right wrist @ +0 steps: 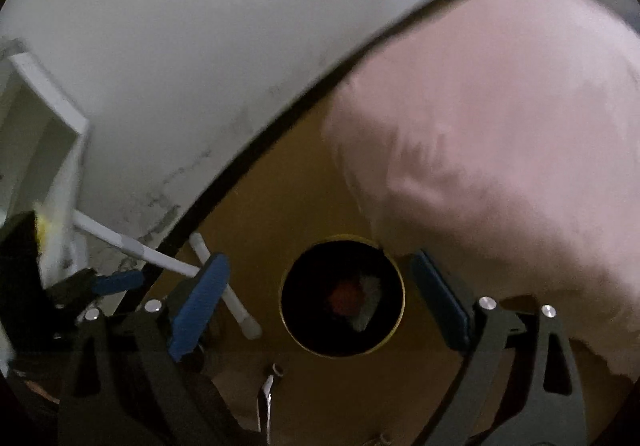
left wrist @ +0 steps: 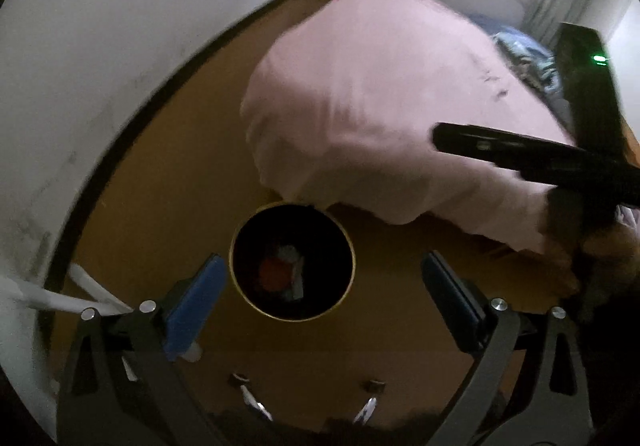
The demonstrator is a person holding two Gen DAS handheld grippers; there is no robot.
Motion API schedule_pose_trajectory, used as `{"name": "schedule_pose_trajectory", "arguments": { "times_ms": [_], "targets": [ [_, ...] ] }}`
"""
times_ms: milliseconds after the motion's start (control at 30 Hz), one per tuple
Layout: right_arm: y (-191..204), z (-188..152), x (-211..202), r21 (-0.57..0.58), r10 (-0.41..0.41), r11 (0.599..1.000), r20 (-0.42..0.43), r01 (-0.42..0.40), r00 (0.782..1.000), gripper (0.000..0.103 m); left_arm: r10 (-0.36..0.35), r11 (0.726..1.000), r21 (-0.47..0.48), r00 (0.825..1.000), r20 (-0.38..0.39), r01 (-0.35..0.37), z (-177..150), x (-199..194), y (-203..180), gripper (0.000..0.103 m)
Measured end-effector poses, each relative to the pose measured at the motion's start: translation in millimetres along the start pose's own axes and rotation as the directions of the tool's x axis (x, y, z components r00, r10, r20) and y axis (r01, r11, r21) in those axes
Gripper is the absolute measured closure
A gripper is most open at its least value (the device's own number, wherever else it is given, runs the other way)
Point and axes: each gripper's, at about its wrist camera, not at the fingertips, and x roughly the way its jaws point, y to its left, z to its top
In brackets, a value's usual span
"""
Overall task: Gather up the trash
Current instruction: 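Grasp a white paper cup with the left gripper while the right grasps crumpled foil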
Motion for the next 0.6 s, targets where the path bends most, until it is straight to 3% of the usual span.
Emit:
{"name": "schedule_pose_trajectory", "arguments": {
  "times_ms": [100, 200, 300, 367, 400, 433, 467, 500, 600],
  "targets": [
    [58, 10, -34, -0.114, 0.053, 0.992, 0.04, -0.048, 0.998, 0.009, 0.059, 0.998, 0.005, 0.995, 0.084, -0.06, -15, -78, 0, 0.007],
    [141, 9, -52, -0.247, 0.153, 0.959, 0.038, -0.139, 0.988, 0.009, 0.176, 0.983, -0.075, 0.971, 0.162, -0.166, -48, -154, 27, 0.007],
    [235, -4, -60, -0.384, 0.303, 0.879, -0.009, -0.284, 0.953, 0.009, 0.326, 0.933, -0.228, 0.922, 0.21, -0.278, -99, -224, 74, 0.007],
    [304, -19, -60, -0.455, 0.394, 0.804, -0.076, -0.383, 0.916, 0.009, 0.455, 0.857, -0.362, 0.868, 0.196, -0.368, -144, -269, 112, 0.007],
    [333, -28, -59, -0.476, 0.424, 0.771, -0.113, -0.424, 0.898, 0.009, 0.524, 0.797, -0.445, 0.834, 0.174, -0.408, -174, -295, 134, 0.007],
    [372, -40, -55, -0.498, 0.459, 0.724, -0.171, -0.478, 0.872, 0.009, 0.567, 0.746, -0.508, 0.81, 0.148, -0.43, -198, -315, 150, 0.007],
    [398, -50, -53, -0.513, 0.472, 0.694, -0.206, -0.505, 0.857, 0.009, 0.593, 0.709, -0.551, 0.795, 0.129, -0.44, -217, -328, 161, 0.007],
    [424, -61, -51, -0.529, 0.48, 0.664, -0.24, -0.528, 0.844, 0.009, 0.63, 0.645, -0.619, 0.77, 0.098, -0.449, -248, -351, 178, 0.007],
    [506, -96, -47, -0.578, 0.499, 0.561, -0.333, -0.592, 0.8, 0.009, 0.684, 0.529, -0.714, 0.729, 0.038, -0.459, -308, -392, 205, 0.007]
  ]
}}
